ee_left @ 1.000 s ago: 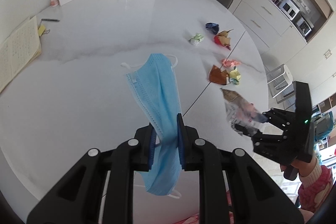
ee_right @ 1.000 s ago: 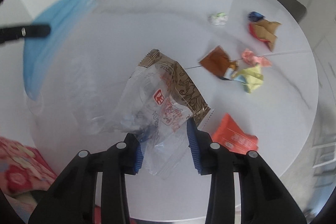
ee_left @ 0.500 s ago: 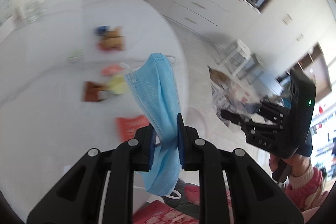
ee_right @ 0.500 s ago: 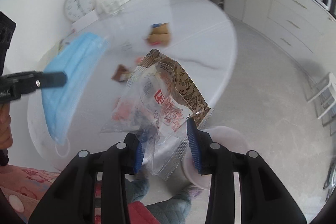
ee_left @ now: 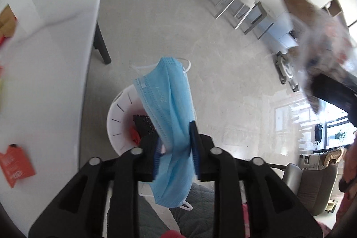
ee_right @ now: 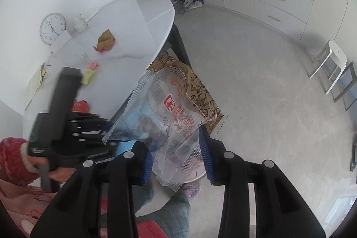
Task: Collect trash
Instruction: 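Carry the mask and snack bag over the bin and open both tools, then bring both open tools back over the table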
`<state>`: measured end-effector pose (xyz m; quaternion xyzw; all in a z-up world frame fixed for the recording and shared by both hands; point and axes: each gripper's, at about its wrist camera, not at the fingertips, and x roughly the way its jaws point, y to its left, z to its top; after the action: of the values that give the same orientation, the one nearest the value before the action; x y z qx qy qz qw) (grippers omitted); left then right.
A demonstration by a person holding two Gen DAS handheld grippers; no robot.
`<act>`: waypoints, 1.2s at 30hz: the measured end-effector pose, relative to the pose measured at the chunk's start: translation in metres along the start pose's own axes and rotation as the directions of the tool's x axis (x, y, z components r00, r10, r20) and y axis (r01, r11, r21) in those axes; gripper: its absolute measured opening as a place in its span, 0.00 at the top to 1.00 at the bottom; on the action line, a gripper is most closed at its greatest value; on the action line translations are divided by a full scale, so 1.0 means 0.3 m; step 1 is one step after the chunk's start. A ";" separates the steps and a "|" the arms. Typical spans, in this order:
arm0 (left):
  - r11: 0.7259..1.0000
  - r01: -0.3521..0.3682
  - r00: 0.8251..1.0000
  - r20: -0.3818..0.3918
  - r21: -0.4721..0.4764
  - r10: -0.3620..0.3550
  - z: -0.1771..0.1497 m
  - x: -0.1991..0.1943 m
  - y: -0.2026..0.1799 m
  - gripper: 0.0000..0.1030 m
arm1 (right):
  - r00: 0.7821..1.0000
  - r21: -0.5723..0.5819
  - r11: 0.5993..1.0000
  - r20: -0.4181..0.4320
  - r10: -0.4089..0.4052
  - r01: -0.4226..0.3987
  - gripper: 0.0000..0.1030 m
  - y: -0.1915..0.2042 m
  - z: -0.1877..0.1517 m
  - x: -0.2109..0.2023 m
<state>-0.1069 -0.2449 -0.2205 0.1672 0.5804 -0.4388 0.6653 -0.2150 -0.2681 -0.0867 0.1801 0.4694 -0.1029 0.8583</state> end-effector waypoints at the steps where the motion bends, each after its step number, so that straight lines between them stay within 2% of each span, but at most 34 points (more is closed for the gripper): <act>1: 1.000 -0.014 1.000 -0.014 -0.009 0.013 0.005 0.039 0.003 0.57 | 1.000 0.001 1.000 -0.013 0.004 -0.004 0.63 -0.014 -0.008 0.013; 2: 0.999 -0.031 0.999 -0.026 -0.014 0.031 0.011 0.068 0.004 0.46 | 1.000 0.004 1.000 -0.021 0.005 -0.005 0.63 -0.021 -0.014 0.024; 3: 0.999 -0.047 0.998 -0.031 -0.016 0.047 0.017 0.085 0.003 0.40 | 0.999 0.015 1.000 -0.034 0.006 -0.005 0.63 -0.031 -0.021 0.044; 6: 0.997 -0.071 0.996 -0.051 -0.030 0.069 0.018 0.107 0.007 0.35 | 0.998 0.051 0.998 -0.051 0.027 -0.024 0.63 -0.069 -0.048 0.071; 9: 0.995 -0.086 0.996 -0.045 -0.055 0.083 0.031 0.059 0.021 0.35 | 0.996 0.053 0.997 -0.071 0.051 -0.047 0.63 -0.072 -0.060 0.105; 13: 0.989 -0.118 0.992 0.021 -0.093 0.121 0.023 -0.097 0.038 0.32 | 0.990 0.022 0.997 -0.120 0.073 -0.070 0.62 -0.054 -0.065 0.192; 14: 0.986 -0.130 0.990 0.040 -0.106 0.135 0.016 -0.139 0.047 0.27 | 0.988 0.013 0.997 -0.131 0.079 -0.078 0.62 -0.051 -0.069 0.214; 15: 0.980 -0.149 0.985 0.069 -0.129 0.158 0.003 -0.203 0.063 0.21 | 0.987 0.002 0.996 -0.141 0.083 -0.084 0.62 -0.043 -0.068 0.234; 18: 0.964 -0.187 0.969 0.127 -0.187 0.212 -0.028 -0.337 0.114 0.16 | 0.980 -0.064 0.995 -0.185 0.067 -0.080 0.61 -0.003 -0.085 0.332; 21: 0.935 -0.231 0.948 0.155 -0.270 0.279 -0.084 -0.456 0.166 0.15 | 0.971 -0.099 0.991 -0.231 0.067 -0.092 0.55 0.029 -0.101 0.434; 22: 0.920 -0.246 0.939 0.158 -0.305 0.304 -0.107 -0.491 0.190 0.14 | 0.966 -0.112 0.989 -0.250 0.064 -0.095 0.51 0.038 -0.107 0.471; 23: 0.907 -0.258 0.933 0.159 -0.332 0.323 -0.119 -0.514 0.205 0.14 | 0.961 -0.127 0.988 -0.270 0.054 -0.091 0.41 0.052 -0.113 0.502; 24: 0.893 -0.268 0.926 0.159 -0.361 0.342 -0.141 -0.543 0.229 0.13 | 0.958 -0.140 0.987 -0.284 0.041 -0.084 0.37 0.060 -0.118 0.526; 25: 0.872 -0.280 0.918 0.155 -0.401 0.365 -0.163 -0.575 0.255 0.13 | 0.955 -0.152 0.985 -0.296 0.029 -0.077 0.31 0.069 -0.120 0.548; 28: 0.815 -0.291 0.902 0.139 -0.501 0.408 -0.246 -0.637 0.329 0.13 | 0.951 -0.169 0.982 -0.309 0.025 -0.081 0.25 0.089 -0.106 0.563; 33: 0.740 -0.289 0.879 0.137 -0.608 0.456 -0.339 -0.712 0.427 0.13 | 0.971 -0.182 0.980 -0.235 0.040 -0.084 0.15 0.138 -0.008 0.461; 36: 0.720 -0.276 0.872 0.149 -0.636 0.466 -0.365 -0.744 0.460 0.13 | 0.985 -0.190 0.977 -0.161 0.066 -0.097 0.10 0.212 0.080 0.367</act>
<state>-0.0549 -0.0006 -0.0846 -0.0047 0.5347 -0.1097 0.8379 -0.1153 -0.2207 -0.1541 0.1207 0.5344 -0.0064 0.8365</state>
